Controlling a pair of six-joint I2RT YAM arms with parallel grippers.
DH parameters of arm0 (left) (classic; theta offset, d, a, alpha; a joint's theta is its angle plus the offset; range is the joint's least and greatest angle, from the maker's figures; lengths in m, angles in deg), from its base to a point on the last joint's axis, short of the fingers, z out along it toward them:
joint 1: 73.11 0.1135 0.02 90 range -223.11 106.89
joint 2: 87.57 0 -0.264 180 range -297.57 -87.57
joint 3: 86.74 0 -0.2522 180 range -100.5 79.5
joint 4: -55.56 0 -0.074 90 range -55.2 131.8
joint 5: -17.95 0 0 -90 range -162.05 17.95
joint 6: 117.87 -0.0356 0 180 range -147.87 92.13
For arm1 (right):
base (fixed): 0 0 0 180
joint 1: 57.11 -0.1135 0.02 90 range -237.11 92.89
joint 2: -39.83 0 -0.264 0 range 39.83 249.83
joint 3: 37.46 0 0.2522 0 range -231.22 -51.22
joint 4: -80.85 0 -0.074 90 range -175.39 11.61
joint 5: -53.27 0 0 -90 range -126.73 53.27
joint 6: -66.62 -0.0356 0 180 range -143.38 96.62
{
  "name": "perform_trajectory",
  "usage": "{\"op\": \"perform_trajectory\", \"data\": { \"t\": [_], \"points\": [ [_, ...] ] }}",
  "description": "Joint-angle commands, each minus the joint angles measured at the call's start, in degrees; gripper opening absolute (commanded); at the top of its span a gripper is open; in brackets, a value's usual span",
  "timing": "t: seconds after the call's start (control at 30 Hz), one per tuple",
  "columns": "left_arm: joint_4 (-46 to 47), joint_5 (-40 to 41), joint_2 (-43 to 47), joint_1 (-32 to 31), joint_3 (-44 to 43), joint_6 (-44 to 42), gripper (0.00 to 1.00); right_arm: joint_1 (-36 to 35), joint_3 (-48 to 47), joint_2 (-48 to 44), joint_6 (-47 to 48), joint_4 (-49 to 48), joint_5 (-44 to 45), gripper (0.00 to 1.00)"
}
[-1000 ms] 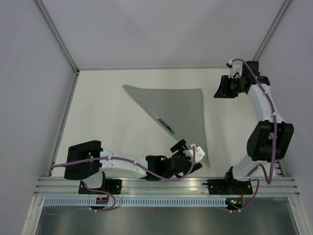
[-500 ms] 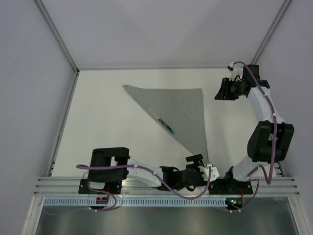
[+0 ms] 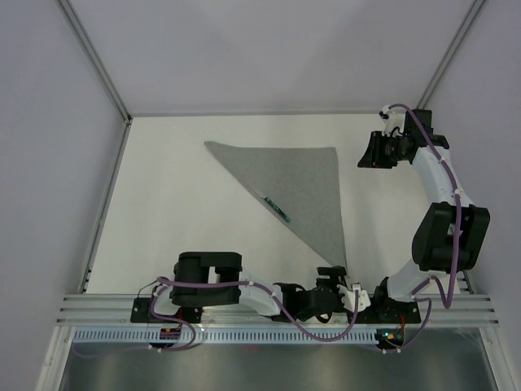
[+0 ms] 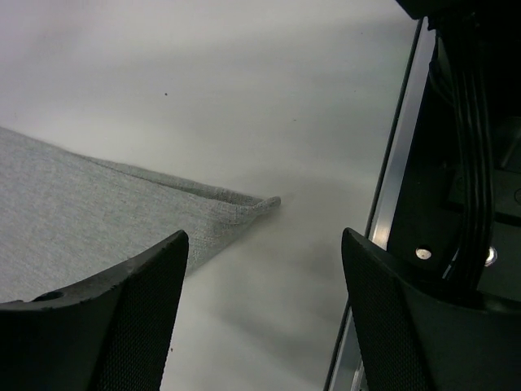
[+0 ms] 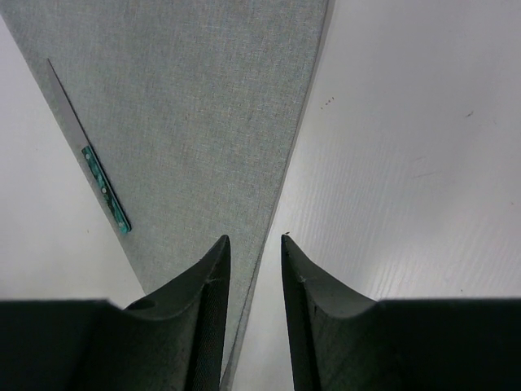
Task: Fold the napkin, place the utensils inside, and roll it up
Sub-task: Fold the napkin
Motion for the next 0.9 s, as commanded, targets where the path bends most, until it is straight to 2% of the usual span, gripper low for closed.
{"op": "perform_trajectory", "data": {
  "t": [0.0, 0.37, 0.4, 0.67, 0.87],
  "points": [
    [5.55, 0.87, -1.86, -0.35, -2.62, -4.29, 0.79, 0.47, 0.31, -1.89, -0.22, -1.64, -1.27, 0.37],
    [7.92, 1.93, -5.2, 0.27, -2.8, -5.61, 0.66, 0.47, 0.49, -2.15, 0.05, -1.82, -1.44, 0.36],
    [8.01, 1.75, -5.46, 0.44, -2.88, -5.61, 0.62, 0.39, 0.66, -2.06, 0.05, -1.82, -1.44, 0.35],
    [8.45, 1.05, -5.91, 1.5, -3.15, -5.35, 0.5, 0.47, 0.75, -1.8, -0.04, -1.9, -1.44, 0.35],
    [7.93, 0.09, -5.82, 2.38, -3.85, -5.53, 0.32, 0.39, 0.75, -1.71, 0.05, -1.99, -1.18, 0.34]
  ]
}}
